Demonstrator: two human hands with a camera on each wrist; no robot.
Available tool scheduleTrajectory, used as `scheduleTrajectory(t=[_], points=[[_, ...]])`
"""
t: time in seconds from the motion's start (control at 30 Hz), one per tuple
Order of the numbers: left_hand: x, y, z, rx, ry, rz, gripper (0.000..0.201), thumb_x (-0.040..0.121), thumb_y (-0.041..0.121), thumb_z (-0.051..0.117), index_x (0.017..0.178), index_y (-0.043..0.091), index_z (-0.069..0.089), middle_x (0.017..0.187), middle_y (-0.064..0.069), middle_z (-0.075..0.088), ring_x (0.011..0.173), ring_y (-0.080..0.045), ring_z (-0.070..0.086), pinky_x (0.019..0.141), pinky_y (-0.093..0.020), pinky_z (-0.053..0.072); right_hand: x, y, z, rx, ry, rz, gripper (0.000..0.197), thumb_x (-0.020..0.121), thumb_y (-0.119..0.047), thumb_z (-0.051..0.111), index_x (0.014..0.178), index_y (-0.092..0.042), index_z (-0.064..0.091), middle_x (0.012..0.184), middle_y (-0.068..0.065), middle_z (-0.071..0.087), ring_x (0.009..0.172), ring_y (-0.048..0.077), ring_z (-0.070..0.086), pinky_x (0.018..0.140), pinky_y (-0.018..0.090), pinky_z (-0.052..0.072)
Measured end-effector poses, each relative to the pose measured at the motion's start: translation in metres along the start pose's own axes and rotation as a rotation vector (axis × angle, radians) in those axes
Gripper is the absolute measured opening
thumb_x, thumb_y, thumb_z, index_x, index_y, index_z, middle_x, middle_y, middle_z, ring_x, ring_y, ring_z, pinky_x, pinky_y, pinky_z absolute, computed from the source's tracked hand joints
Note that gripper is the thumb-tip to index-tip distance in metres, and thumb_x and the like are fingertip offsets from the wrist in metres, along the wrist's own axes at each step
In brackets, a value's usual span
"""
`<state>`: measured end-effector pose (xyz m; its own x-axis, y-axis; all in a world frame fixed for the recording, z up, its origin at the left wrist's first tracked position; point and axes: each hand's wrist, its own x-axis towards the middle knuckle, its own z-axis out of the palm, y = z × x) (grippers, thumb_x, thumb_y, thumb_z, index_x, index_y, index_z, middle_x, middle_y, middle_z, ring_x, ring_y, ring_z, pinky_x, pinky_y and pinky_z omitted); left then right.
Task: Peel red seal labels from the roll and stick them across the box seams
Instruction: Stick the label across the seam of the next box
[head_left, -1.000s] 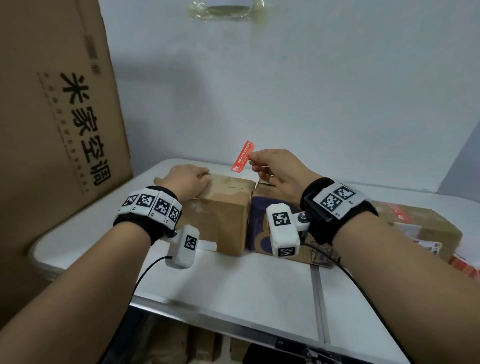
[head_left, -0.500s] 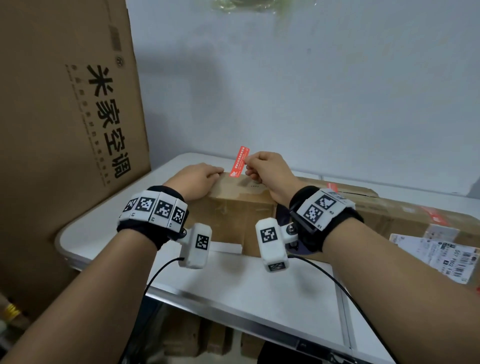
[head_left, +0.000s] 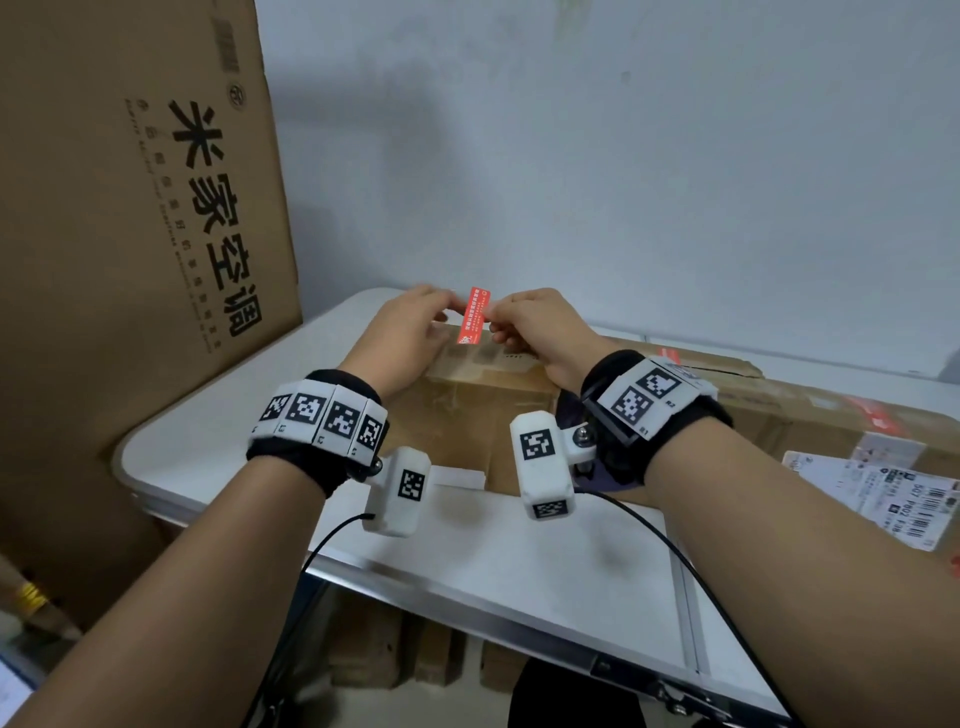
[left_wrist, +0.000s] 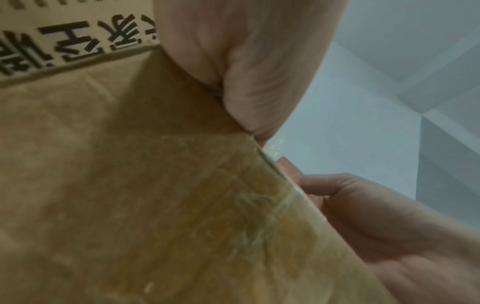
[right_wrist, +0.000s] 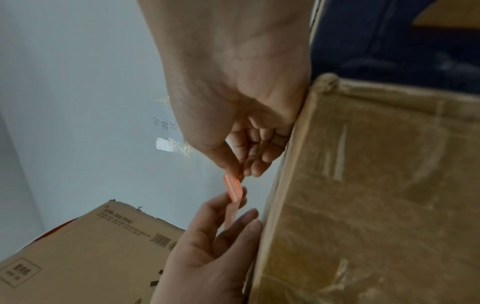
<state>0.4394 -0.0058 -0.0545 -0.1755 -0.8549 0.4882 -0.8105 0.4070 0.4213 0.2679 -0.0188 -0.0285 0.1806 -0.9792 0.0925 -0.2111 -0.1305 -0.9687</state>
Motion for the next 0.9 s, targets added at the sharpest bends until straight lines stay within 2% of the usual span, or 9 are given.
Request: scheduleTrajectory(t=[0.03, 0.07, 0.17, 0.3, 0.43, 0.53, 0.7, 0.83, 0.9], points=[[-0.002, 0.002, -0.002, -0.08, 0.028, -0.024, 0.029, 0.087, 0.005, 0.058, 0.108, 0.025, 0.061, 0.115, 0.004, 0.061, 0.094, -0.009, 0.063, 0.078, -0.012, 0.044, 0.0, 0.0, 0.0, 0.002, 0.0, 0.002, 0.012, 0.087, -0.009, 0.061, 0.077, -0.004, 0.064, 0.065, 0.005, 0.057, 0.055, 0.011, 0.05, 0.054, 0.019, 0.042], [-0.004, 0.004, -0.004, -0.15, 0.045, -0.042, 0.03, 0.086, 0.003, 0.06, 0.103, 0.027, 0.058, 0.114, 0.005, 0.061, 0.09, -0.006, 0.065, 0.073, -0.01, 0.045, 0.001, 0.0, 0.0, 0.005, 0.0, 0.003, 0.011, 0.087, -0.009, 0.061, 0.077, -0.004, 0.064, 0.065, 0.005, 0.057, 0.055, 0.011, 0.05, 0.054, 0.019, 0.042], [-0.01, 0.01, -0.007, -0.236, 0.05, -0.033, 0.027, 0.084, 0.009, 0.067, 0.098, 0.027, 0.053, 0.113, 0.006, 0.059, 0.089, -0.006, 0.068, 0.076, -0.018, 0.053, 0.001, 0.0, 0.0, 0.008, 0.0, 0.002, 0.011, 0.086, -0.008, 0.06, 0.077, -0.003, 0.064, 0.065, 0.006, 0.056, 0.055, 0.012, 0.05, 0.054, 0.02, 0.042], [-0.012, 0.014, -0.005, -0.244, 0.057, 0.019, 0.028, 0.081, 0.016, 0.072, 0.091, 0.034, 0.054, 0.108, 0.005, 0.059, 0.086, -0.01, 0.07, 0.077, -0.024, 0.056, 0.0, 0.0, 0.001, -0.009, -0.005, -0.002, 0.009, 0.086, -0.006, 0.059, 0.08, -0.002, 0.063, 0.063, 0.006, 0.055, 0.052, 0.011, 0.049, 0.054, 0.02, 0.042], [-0.013, 0.011, -0.005, -0.235, 0.111, 0.015, 0.015, 0.082, 0.024, 0.073, 0.086, 0.03, 0.06, 0.099, 0.003, 0.06, 0.082, -0.009, 0.068, 0.072, -0.01, 0.048, 0.001, 0.002, 0.003, -0.038, 0.008, -0.006, 0.009, 0.085, -0.006, 0.059, 0.077, -0.003, 0.061, 0.06, 0.006, 0.054, 0.051, 0.012, 0.049, 0.055, 0.021, 0.043], [-0.013, 0.007, -0.004, -0.144, 0.143, 0.008, 0.008, 0.083, 0.024, 0.072, 0.088, 0.024, 0.066, 0.096, 0.003, 0.061, 0.084, -0.008, 0.065, 0.068, 0.0, 0.039, 0.001, 0.004, 0.004, -0.069, 0.017, -0.024, 0.01, 0.081, -0.007, 0.059, 0.071, -0.006, 0.06, 0.058, 0.004, 0.055, 0.052, 0.013, 0.049, 0.058, 0.022, 0.043], [-0.016, 0.008, -0.005, -0.118, 0.162, 0.027, 0.005, 0.083, 0.024, 0.071, 0.087, 0.027, 0.07, 0.092, 0.003, 0.063, 0.081, -0.008, 0.063, 0.069, 0.0, 0.038, 0.003, 0.008, 0.007, -0.138, 0.032, -0.055, 0.024, 0.079, -0.016, 0.068, 0.056, -0.018, 0.059, 0.055, -0.002, 0.057, 0.051, 0.009, 0.052, 0.058, 0.022, 0.044], [-0.019, 0.01, -0.007, -0.102, 0.161, 0.041, 0.008, 0.083, 0.027, 0.071, 0.09, 0.024, 0.071, 0.093, 0.004, 0.064, 0.081, -0.008, 0.063, 0.069, -0.005, 0.04, 0.0, 0.007, 0.007, -0.153, 0.018, -0.068, 0.026, 0.072, -0.031, 0.078, 0.06, -0.017, 0.061, 0.059, -0.001, 0.059, 0.057, 0.012, 0.053, 0.06, 0.025, 0.046], [-0.02, 0.011, -0.009, -0.115, 0.159, 0.044, 0.008, 0.083, 0.027, 0.071, 0.091, 0.024, 0.071, 0.093, 0.004, 0.063, 0.08, -0.009, 0.063, 0.069, -0.007, 0.041, -0.002, 0.006, 0.007, -0.163, 0.026, -0.074, 0.027, 0.072, -0.033, 0.079, 0.062, -0.017, 0.061, 0.059, -0.001, 0.059, 0.056, 0.012, 0.052, 0.059, 0.024, 0.045]])
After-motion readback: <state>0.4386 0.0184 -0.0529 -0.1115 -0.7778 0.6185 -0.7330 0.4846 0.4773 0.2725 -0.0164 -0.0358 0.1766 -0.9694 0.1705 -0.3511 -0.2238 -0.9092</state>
